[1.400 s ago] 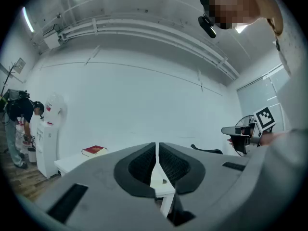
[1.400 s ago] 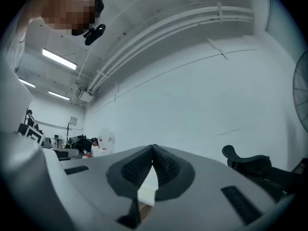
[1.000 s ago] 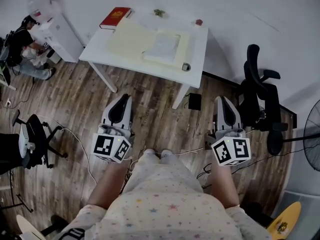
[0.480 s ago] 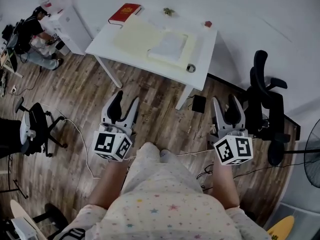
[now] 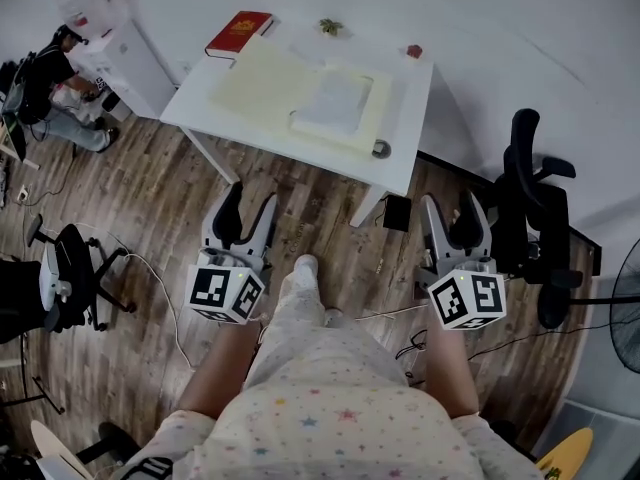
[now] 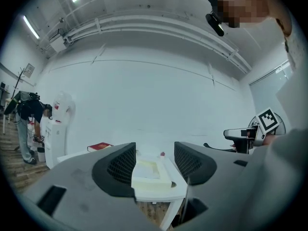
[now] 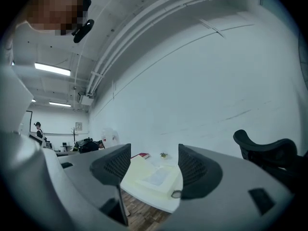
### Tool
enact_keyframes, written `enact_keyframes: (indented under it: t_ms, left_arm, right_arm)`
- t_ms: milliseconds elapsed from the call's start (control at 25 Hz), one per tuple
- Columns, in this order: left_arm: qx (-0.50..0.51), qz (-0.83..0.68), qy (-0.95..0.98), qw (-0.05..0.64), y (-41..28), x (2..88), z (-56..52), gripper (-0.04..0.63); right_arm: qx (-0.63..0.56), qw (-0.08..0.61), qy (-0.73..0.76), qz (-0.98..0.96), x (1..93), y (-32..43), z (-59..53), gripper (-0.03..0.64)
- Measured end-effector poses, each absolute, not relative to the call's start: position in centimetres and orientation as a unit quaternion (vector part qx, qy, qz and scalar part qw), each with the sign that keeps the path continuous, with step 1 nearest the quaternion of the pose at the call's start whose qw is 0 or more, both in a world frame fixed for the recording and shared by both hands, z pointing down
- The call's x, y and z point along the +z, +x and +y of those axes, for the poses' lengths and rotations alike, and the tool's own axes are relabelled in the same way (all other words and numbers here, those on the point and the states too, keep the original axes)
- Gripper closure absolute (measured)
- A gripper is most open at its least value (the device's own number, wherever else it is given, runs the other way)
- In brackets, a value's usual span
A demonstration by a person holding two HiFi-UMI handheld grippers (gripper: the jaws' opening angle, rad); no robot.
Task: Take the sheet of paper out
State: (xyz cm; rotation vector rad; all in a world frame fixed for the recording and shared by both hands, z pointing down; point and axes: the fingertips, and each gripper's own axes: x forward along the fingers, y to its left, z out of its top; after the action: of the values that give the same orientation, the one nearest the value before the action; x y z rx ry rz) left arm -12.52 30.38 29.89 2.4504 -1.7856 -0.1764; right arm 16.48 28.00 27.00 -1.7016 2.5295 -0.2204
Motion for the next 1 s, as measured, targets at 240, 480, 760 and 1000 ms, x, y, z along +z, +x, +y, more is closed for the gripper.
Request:
enact_keyframes:
  t_ms: [240,480,760,1000]
  left_arm:
    - [-0.06,-0.568,0.819,0.053,-14.0,29.8,23.1,0.359]
    - [-0.06,-0.549,0.831,0.056,-16.7,29.9,16.8,0.359]
    - [-0.059,-0.533,0.842,0.064,-17.8,30.2,12.4,0.359]
    - [-0.056,-0.533,0.841,0.078,-17.3,31.2,10.0,0.359]
  right_arm:
    - [-0.065,0.042,-0.568,0.82,26.5,14.4,21.6,0.325]
    - [-0.065,0.048,-0.578,0.812,26.3,11.0,15.7,0.324]
    - [-0.069,0.038,-0.593,0.802,26.6,9.4,13.0,0.321]
    - [-0.078,0.031,-0.592,0.802,27.4,9.9,10.0,0.322]
